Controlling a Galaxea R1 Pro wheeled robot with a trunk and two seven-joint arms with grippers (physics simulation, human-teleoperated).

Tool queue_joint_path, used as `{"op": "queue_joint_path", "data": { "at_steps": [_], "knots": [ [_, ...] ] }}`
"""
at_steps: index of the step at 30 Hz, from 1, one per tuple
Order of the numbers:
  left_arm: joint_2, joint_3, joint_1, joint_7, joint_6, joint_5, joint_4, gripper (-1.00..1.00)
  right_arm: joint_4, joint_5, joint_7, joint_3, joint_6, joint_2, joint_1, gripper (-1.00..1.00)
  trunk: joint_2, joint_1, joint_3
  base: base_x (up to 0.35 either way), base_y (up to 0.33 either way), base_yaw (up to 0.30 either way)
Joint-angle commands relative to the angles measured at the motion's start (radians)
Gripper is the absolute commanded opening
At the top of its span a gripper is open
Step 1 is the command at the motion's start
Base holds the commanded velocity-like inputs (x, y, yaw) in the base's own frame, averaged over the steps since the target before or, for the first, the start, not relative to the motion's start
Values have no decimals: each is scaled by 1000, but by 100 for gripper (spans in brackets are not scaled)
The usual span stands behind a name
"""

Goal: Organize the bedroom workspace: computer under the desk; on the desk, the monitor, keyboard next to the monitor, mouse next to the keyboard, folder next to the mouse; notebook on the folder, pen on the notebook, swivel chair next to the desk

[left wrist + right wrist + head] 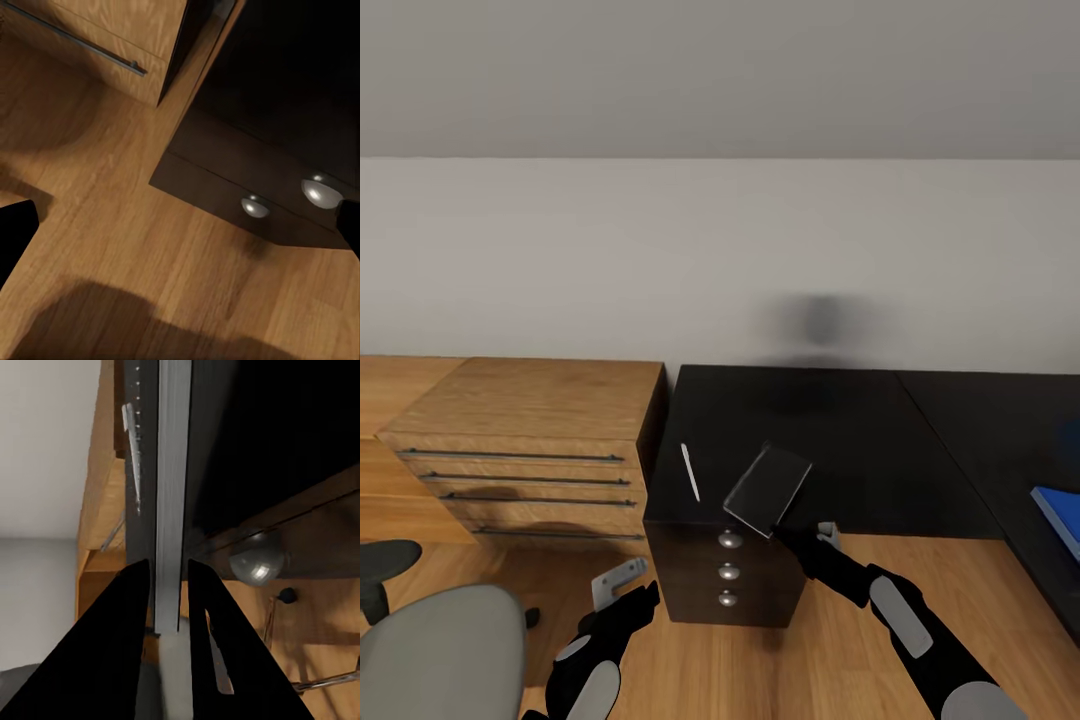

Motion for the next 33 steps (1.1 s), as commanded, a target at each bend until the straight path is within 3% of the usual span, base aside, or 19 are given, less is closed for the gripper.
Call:
{"op": "queue_joint_path", "data": {
  "at_steps": [1, 5, 11, 17, 19, 20, 25, 33],
  "knots": [
    [0, -1, -1, 7, 3, 6, -1, 100, -4, -7, 2, 3, 4, -1, -1, -100, 7, -4, 2, 0, 0, 0],
    [0, -1, -1, 9, 1, 5, -1, 100, -28, -7, 3, 3, 4, -1, 0, -100, 35, -19, 15, 0, 0, 0],
    [0, -1, -1, 14, 1, 4, -1, 100, -147, -4, 5, 4, 5, -7, 7, -100, 77, -42, 34, -1, 0, 0],
    [0, -1, -1, 9, 4, 6, -1, 100, -201, -14, 5, -2, 13, -58, 16, -100, 119, -65, 52, -178, 0, 0],
    [0, -2, -1, 9, 6, 7, -1, 100, -204, -32, 6, -9, 19, -76, 17, -100, 133, -73, 59, -309, 0, 0],
    [0, -2, -1, 8, 7, 7, -1, 100, -206, -95, 4, -29, 37, -103, 18, -100, 140, -77, 62, -330, -69, 0],
    [-1, -20, -1, 8, 4, 7, -1, 100, -207, -181, 5, -43, 74, -149, 18, -100, 161, -88, 71, -329, -123, 0],
    [0, -49, -1, 10, 2, 8, -1, 100, -208, -205, 8, -81, 85, -174, 18, -100, 161, -88, 71, -232, -155, 0]
  ]
}}
